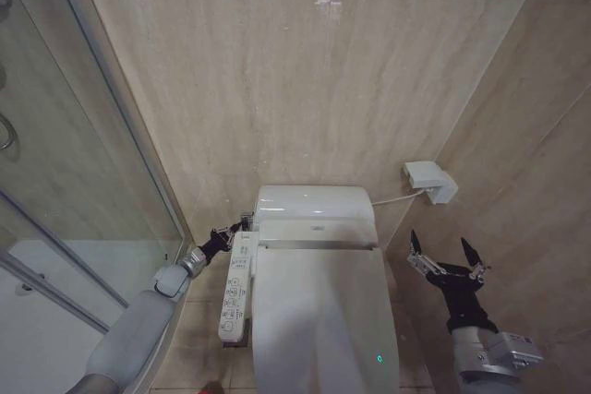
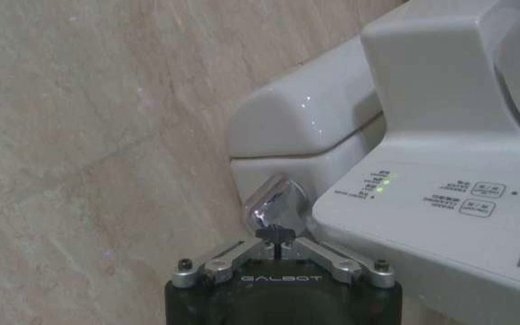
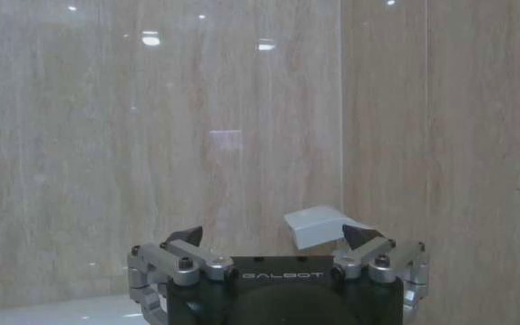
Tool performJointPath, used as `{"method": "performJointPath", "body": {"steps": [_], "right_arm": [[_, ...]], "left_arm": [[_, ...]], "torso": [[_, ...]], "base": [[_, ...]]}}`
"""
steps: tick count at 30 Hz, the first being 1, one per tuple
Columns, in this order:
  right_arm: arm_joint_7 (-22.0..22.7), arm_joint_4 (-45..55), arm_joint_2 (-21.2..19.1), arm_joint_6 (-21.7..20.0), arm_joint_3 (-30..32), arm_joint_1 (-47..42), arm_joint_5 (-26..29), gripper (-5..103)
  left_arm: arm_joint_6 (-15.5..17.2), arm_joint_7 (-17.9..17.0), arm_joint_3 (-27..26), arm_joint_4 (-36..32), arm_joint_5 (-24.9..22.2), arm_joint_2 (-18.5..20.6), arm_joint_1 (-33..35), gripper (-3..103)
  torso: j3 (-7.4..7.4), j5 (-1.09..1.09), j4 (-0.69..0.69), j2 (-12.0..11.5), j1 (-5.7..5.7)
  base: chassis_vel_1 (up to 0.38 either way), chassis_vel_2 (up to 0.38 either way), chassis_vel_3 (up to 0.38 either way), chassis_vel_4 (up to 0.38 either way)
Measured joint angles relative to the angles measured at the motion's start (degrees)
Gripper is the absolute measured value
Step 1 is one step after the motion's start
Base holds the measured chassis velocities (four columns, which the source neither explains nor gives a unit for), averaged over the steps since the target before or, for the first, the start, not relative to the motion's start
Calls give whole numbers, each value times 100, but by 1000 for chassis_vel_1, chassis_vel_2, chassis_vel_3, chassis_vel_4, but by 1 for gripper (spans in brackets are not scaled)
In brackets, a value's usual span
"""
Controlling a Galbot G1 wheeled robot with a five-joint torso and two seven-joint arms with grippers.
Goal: Open the toilet lid, clean the toilet bowl with a toilet brush, close the toilet lid, and flush.
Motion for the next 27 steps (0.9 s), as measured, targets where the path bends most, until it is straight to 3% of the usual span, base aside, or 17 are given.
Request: {"method": "performJointPath", "body": {"steps": [27], "right_arm": [[0,0,0,0,0,0,0,100]], "left_arm": [[19,43,-14,-46,9,-9,13,0]], "torso": [[1,-1,-1,0,1]], "base": [[0,0,0,0]]}}
